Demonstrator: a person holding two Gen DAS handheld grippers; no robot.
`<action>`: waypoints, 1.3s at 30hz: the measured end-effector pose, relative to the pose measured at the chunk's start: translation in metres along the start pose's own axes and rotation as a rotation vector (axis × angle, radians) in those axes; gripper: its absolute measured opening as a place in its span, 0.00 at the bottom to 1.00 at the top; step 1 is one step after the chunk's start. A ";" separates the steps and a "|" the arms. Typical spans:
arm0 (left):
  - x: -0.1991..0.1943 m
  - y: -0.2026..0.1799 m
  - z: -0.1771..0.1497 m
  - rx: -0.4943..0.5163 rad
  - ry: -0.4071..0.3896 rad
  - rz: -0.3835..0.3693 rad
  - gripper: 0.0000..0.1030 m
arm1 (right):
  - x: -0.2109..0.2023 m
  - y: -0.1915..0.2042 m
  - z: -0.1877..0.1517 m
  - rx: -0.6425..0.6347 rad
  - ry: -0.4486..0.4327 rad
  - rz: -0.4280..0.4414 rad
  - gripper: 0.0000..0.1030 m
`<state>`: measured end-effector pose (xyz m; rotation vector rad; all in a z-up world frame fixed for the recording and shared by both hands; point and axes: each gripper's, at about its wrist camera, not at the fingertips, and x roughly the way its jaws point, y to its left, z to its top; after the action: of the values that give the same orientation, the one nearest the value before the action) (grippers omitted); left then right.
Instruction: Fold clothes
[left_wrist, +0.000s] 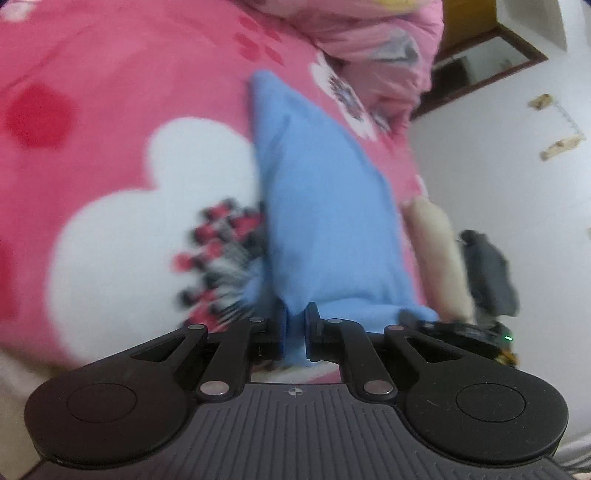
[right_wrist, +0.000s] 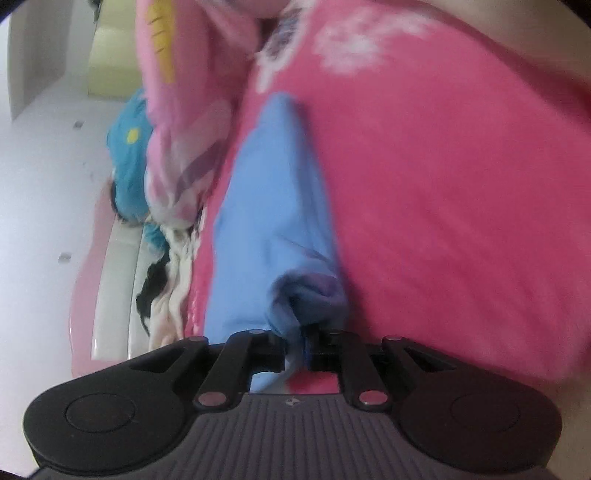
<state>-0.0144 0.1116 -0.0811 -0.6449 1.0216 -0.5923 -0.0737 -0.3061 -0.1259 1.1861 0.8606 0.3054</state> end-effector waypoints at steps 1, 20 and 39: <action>-0.006 -0.001 -0.002 0.009 -0.026 -0.001 0.21 | -0.007 0.001 -0.002 -0.004 -0.031 0.010 0.24; 0.029 -0.146 -0.037 0.827 -0.154 0.064 0.64 | -0.048 0.043 -0.031 -0.274 -0.276 -0.066 0.12; 0.083 -0.185 -0.038 0.967 -0.197 0.047 0.09 | -0.023 0.048 0.007 -0.143 -0.011 0.288 0.20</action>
<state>-0.0429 -0.0796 -0.0091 0.1767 0.4633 -0.8663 -0.0732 -0.3070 -0.0727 1.1755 0.6461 0.5848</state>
